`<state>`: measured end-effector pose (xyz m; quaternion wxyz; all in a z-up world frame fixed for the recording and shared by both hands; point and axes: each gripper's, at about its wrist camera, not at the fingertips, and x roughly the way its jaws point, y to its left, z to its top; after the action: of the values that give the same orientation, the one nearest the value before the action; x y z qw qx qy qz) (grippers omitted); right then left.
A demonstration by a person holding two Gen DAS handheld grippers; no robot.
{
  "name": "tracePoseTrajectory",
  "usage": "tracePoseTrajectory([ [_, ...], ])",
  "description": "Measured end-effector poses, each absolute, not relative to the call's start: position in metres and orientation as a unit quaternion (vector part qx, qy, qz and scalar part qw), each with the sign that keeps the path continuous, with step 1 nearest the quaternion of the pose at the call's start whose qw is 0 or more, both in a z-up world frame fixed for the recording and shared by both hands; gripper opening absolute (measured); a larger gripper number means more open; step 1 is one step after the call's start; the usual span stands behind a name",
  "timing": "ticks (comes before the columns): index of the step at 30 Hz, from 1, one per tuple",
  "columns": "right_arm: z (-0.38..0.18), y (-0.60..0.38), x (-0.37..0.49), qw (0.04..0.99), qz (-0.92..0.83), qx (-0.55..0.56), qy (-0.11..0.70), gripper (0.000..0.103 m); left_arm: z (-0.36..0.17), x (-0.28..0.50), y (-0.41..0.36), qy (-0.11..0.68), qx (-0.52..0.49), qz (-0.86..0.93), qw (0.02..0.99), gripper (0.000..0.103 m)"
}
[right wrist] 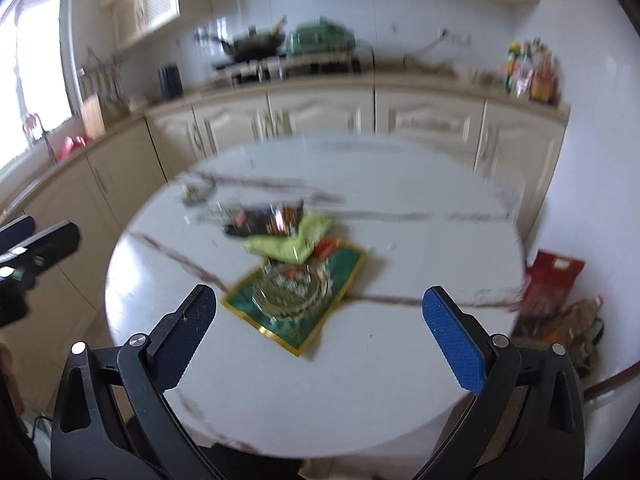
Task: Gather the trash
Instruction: 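Grasp the black packet with the left gripper while the right grasps the green seaweed packet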
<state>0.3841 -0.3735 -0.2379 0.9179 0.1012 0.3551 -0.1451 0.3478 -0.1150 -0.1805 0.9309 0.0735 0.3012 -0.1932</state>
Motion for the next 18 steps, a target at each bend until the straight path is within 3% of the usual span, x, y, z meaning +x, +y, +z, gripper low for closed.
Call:
tracePoseTrajectory([
  [8, -0.281, -0.374, 0.435, 0.895, -0.137, 0.087, 0.415, 0.103, -0.191, 0.405, -0.114, 0.334, 0.075, -0.187, 0.921, 0.102],
  [18, -0.293, -0.38, 0.451, 0.875, -0.129, 0.07, 0.462, 0.102, -0.217, 0.443, -0.13, 0.361, 0.073, -0.206, 0.906, 0.102],
])
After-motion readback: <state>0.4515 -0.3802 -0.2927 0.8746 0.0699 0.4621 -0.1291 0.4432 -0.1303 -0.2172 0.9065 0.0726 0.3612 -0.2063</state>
